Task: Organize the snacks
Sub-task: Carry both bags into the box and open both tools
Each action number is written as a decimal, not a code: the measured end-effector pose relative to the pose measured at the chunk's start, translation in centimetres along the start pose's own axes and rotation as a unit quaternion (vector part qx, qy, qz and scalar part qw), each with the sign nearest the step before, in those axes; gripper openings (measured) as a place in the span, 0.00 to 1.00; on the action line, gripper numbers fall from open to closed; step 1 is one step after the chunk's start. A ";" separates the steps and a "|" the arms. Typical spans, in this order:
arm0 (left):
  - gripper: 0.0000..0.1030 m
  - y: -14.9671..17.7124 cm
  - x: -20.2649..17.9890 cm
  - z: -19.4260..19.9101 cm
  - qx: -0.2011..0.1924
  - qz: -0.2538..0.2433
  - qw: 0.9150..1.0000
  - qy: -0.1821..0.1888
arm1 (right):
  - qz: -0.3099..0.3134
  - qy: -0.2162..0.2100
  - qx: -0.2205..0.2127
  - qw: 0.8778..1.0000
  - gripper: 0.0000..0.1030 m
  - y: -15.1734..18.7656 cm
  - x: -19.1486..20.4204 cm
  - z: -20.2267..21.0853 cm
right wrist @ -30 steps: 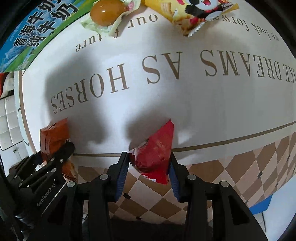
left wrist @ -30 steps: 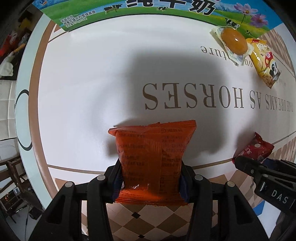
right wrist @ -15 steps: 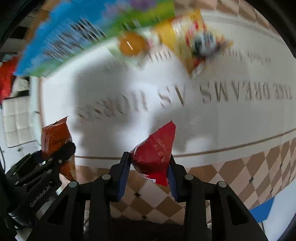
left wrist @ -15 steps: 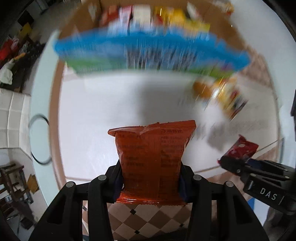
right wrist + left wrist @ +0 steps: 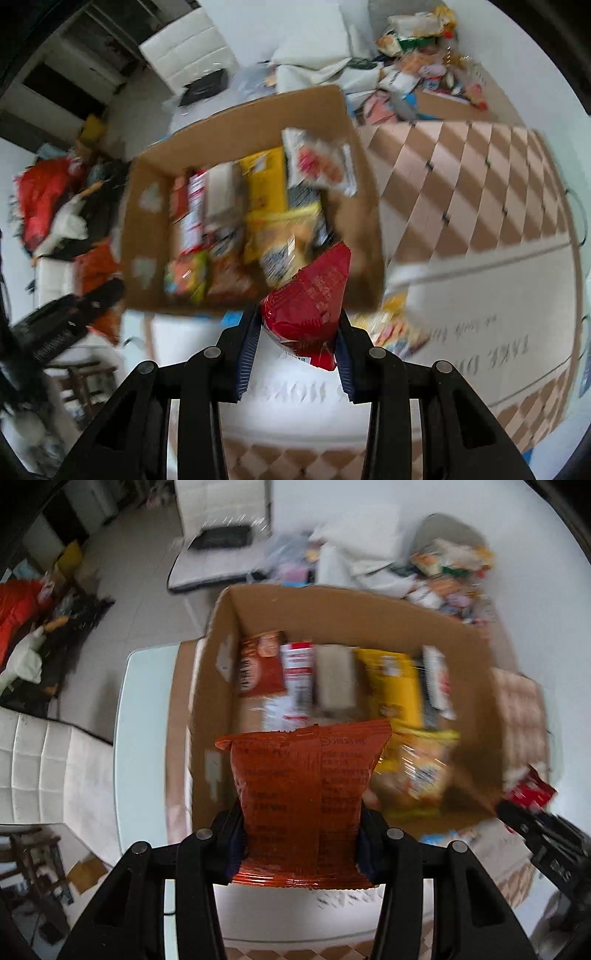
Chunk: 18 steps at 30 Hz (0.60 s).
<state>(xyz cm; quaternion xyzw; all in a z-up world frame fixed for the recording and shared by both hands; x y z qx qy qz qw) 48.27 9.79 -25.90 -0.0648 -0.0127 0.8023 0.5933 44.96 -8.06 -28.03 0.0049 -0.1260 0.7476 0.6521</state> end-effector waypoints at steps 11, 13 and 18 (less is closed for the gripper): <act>0.46 -5.7 0.9 -5.7 0.034 0.006 0.998 -0.056 | -0.013 0.022 0.040 0.999 0.39 -2.7 -1.1 -7.4; 0.46 -6.0 0.9 -6.2 0.043 0.004 0.998 -0.054 | -0.015 0.025 0.042 0.999 0.39 -2.9 -1.3 -7.9; 0.60 -6.7 0.8 -7.5 0.068 0.013 0.997 -0.041 | -0.019 0.027 0.082 0.996 0.74 -3.2 -1.8 -9.4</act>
Point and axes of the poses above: each gripper's, at about its wrist camera, not at the fingertips, and z roughly against the way its jaws point, x to its left, y to its underside, the point moved 1 cm from there along -z, roughly the way its jaws point, and after that the axes turned 12 degrees about z, right-handed, at the moved point
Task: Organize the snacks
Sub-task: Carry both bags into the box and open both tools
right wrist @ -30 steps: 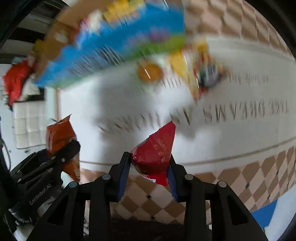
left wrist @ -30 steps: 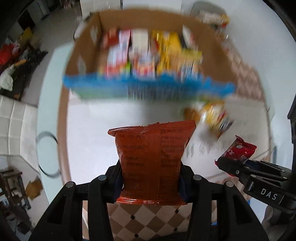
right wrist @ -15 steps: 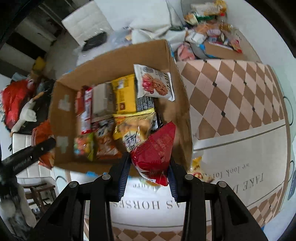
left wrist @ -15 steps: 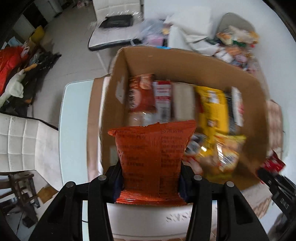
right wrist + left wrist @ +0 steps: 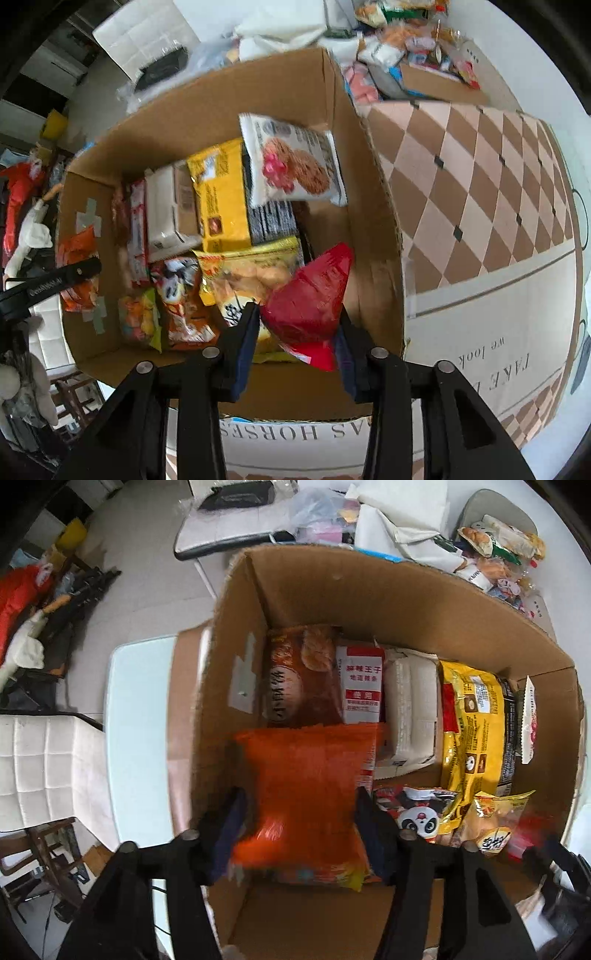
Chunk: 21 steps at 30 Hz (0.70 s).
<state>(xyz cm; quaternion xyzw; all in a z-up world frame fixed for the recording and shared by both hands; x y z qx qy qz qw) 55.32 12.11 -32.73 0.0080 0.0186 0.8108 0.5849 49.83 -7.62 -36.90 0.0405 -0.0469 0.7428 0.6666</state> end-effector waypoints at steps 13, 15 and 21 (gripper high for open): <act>0.84 2.1 -1.0 1.9 -0.035 -0.006 0.999 0.016 | 0.028 0.008 -0.008 1.000 0.94 1.0 1.1 1.1; 0.84 3.3 -0.5 2.7 -0.049 0.004 0.998 0.035 | 0.032 0.008 -0.018 0.999 0.94 1.3 1.3 1.7; 0.84 7.9 0.3 4.8 -0.098 0.008 0.993 0.064 | 0.059 0.025 -0.061 0.996 0.94 3.4 1.9 3.6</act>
Point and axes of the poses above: each gripper's, at about its wrist camera, not at the fingertips, and z roughly against the way its jaws point, x to its left, y to its underside, the point moved 1 cm from there along -z, roughly the way its jaws point, and after that the axes turned 12 degrees about z, right-handed, at the moved point
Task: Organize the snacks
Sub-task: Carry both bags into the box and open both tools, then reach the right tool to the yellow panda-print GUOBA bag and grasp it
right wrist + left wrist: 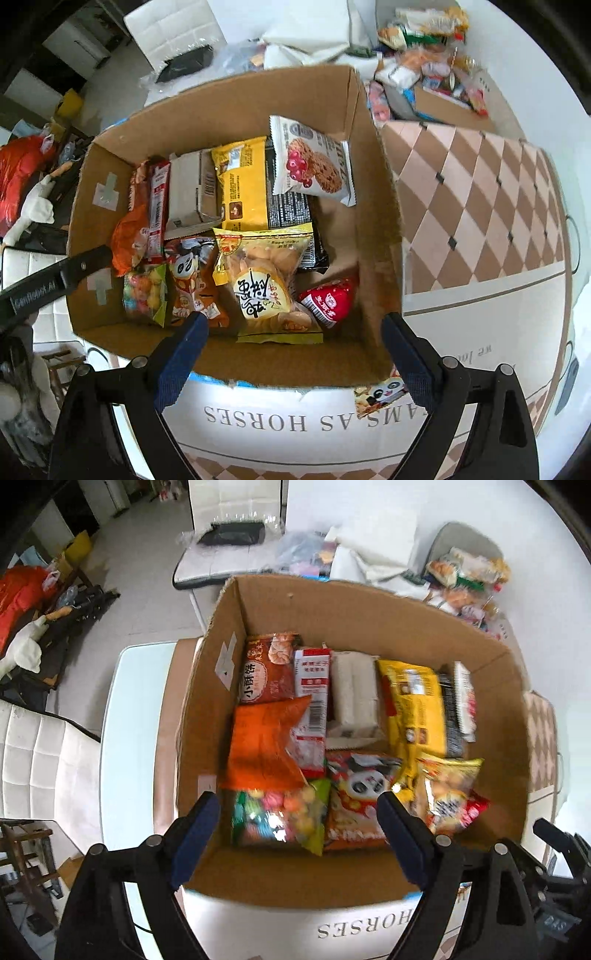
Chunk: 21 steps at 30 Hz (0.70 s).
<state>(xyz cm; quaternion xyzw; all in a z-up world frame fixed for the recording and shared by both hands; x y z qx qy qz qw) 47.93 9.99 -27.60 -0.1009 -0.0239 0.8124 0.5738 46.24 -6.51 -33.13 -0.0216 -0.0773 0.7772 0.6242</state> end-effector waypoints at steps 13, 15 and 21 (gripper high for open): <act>0.84 8.3 0.4 9.0 -0.134 -0.017 0.990 -0.025 | 0.025 0.021 -0.080 0.996 0.94 6.2 2.2 6.8; 0.84 9.6 0.7 10.1 -0.144 -0.017 0.989 -0.025 | 0.029 0.021 -0.097 0.995 0.94 7.4 2.6 8.4; 0.84 13.0 0.9 13.6 -0.171 -0.017 0.985 -0.019 | 0.036 0.022 -0.136 0.990 0.94 10.8 3.2 12.6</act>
Point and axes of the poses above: each gripper's, at about its wrist camera, not at the fingertips, and z roughly against the way its jaws point, x to its left, y to its underside, the point moved 1 cm from there along -z, roughly the way its jaws point, and after that the axes turned 12 degrees about z, right-handed, at the moved point
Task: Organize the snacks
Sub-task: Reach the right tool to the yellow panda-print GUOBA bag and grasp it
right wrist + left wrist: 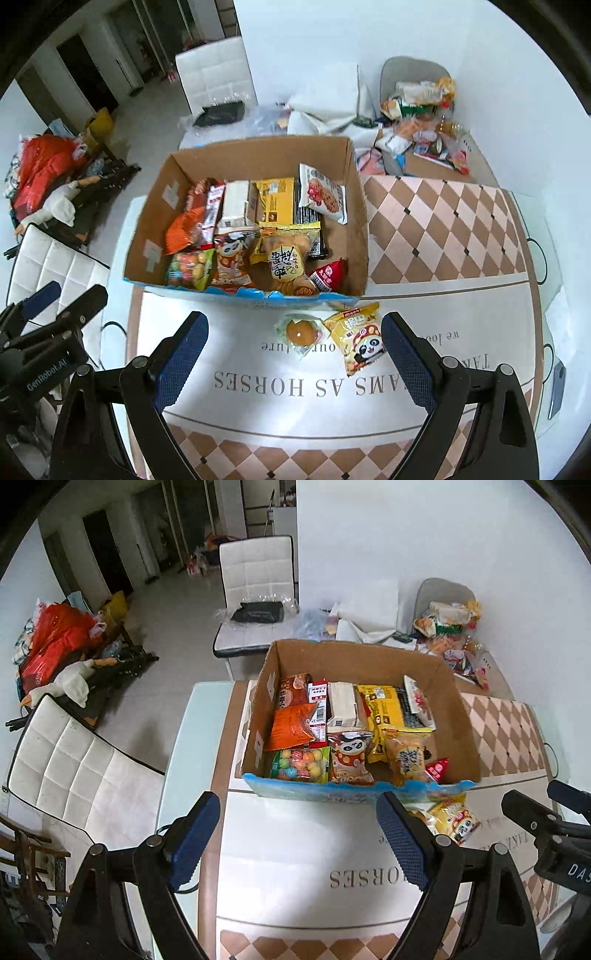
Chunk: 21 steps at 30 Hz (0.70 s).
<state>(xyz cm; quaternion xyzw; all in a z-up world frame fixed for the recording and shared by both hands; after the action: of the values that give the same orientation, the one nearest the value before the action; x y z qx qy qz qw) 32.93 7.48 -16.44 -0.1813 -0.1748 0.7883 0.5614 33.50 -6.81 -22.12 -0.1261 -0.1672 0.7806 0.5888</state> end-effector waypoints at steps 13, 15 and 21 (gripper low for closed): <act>0.84 3.1 -1.2 5.4 -0.016 0.002 1.000 0.027 | -0.008 -0.030 -0.046 0.998 0.94 4.0 0.5 6.7; 0.84 3.3 -1.8 5.1 -0.011 -0.002 1.000 0.021 | -0.024 -0.038 -0.040 0.998 0.94 4.5 -0.3 6.6; 0.84 4.6 -4.2 1.0 0.040 -0.023 0.999 0.024 | -0.112 -0.050 0.008 0.992 0.94 7.2 -5.5 3.0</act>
<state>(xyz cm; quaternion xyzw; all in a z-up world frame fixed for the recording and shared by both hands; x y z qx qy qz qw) 29.92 1.99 -17.40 -0.1736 -0.1338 0.7771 0.5900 27.54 -14.22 -22.27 -0.0628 -0.2032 0.7164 0.6646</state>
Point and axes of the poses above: each gripper's, at about its wrist camera, not at the fingertips, and z roughly against the way its jaws point, x to its left, y to its underside, the point moved 1 cm from there along -z, roughly the way its jaws point, and after that the axes turned 12 degrees about z, right-handed, at the moved point
